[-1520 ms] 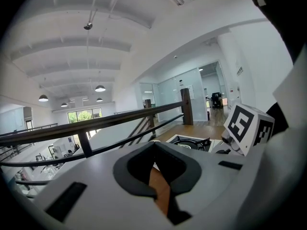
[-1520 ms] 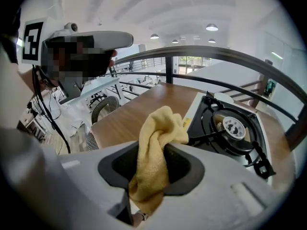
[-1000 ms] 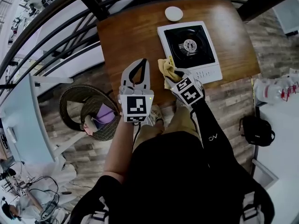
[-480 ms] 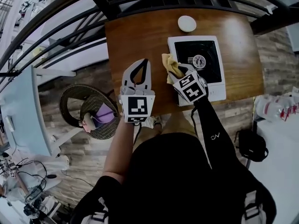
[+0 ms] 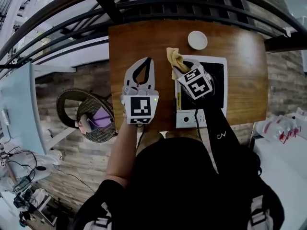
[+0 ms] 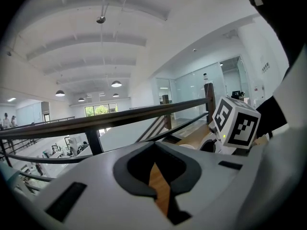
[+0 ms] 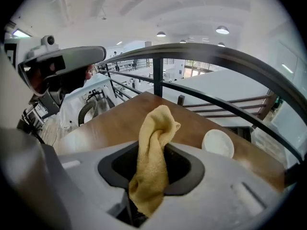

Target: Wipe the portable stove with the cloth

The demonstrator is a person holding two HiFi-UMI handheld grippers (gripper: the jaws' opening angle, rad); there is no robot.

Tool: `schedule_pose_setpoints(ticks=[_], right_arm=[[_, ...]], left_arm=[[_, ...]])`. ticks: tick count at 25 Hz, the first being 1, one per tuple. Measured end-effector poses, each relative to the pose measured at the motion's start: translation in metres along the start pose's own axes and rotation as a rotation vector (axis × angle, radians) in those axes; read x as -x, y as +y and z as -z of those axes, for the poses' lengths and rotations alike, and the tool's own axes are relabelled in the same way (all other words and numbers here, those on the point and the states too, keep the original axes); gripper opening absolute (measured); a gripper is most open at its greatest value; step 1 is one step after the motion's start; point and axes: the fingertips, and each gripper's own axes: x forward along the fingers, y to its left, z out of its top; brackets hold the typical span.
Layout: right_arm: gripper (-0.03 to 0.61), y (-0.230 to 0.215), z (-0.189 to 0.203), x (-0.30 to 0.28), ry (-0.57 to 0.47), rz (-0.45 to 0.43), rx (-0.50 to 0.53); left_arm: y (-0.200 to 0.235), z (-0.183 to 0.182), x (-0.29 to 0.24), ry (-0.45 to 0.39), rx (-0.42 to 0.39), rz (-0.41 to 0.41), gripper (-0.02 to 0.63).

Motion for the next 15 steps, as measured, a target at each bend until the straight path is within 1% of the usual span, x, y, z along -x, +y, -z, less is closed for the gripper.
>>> schedule_pose_setpoints(ticks=[3, 7, 10, 15], right_arm=[[0.127, -0.005, -0.016, -0.009, -0.01, -0.023, 0.016], [0.127, -0.001, -0.019, -0.015, -0.002, -0.037, 0.039], [0.127, -0.001, -0.02, -0.016, -0.022, -0.024, 0.035], [0.127, 0.004, -0.023, -0.002, -0.055, 0.002, -0.002]], left_arm=[[0.008, -0.002, -0.009, 0.007, 0.005, -0.015, 0.006], [0.014, 0.005, -0.011, 0.018, 0.015, -0.027, 0.006], [0.019, 0.009, -0.01, 0.019, 0.016, -0.027, 0.006], [0.019, 0.01, 0.003, 0.012, 0.016, -0.008, 0.006]])
